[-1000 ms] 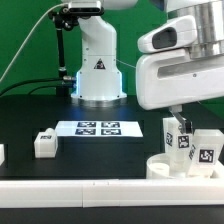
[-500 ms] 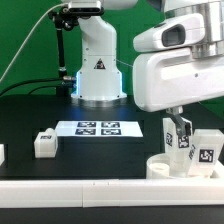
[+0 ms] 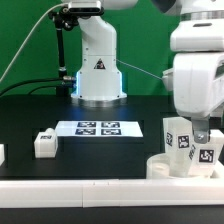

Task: Assemble stool

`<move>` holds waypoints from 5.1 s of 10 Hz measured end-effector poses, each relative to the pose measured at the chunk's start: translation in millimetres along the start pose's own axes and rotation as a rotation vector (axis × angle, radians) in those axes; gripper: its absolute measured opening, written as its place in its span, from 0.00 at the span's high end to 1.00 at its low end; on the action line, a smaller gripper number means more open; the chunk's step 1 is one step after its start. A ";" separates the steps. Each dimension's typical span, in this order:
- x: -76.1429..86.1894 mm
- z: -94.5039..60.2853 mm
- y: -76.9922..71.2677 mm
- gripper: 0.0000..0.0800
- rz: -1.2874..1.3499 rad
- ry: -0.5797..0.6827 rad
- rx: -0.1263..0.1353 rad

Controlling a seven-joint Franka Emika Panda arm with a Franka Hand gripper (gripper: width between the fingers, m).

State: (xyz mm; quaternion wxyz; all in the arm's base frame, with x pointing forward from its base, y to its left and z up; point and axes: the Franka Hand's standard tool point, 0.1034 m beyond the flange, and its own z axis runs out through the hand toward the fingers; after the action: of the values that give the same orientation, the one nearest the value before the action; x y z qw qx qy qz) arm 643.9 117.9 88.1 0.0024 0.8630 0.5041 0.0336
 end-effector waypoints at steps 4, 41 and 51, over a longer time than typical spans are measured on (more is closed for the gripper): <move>-10.2 11.0 10.0 0.22 -0.346 -0.046 -0.026; -59.5 -42.8 39.7 0.19 1.596 0.074 0.066; -151.5 -26.9 45.7 0.19 1.158 -0.025 0.086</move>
Offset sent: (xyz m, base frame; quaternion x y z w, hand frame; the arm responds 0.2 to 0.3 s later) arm 0.0000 0.0000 0.0000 0.0000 0.0000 0.0000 1.0000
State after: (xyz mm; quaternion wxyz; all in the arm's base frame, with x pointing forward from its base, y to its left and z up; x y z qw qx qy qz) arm 607.9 -37.2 108.3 -0.0454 0.9977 -0.0494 -0.0014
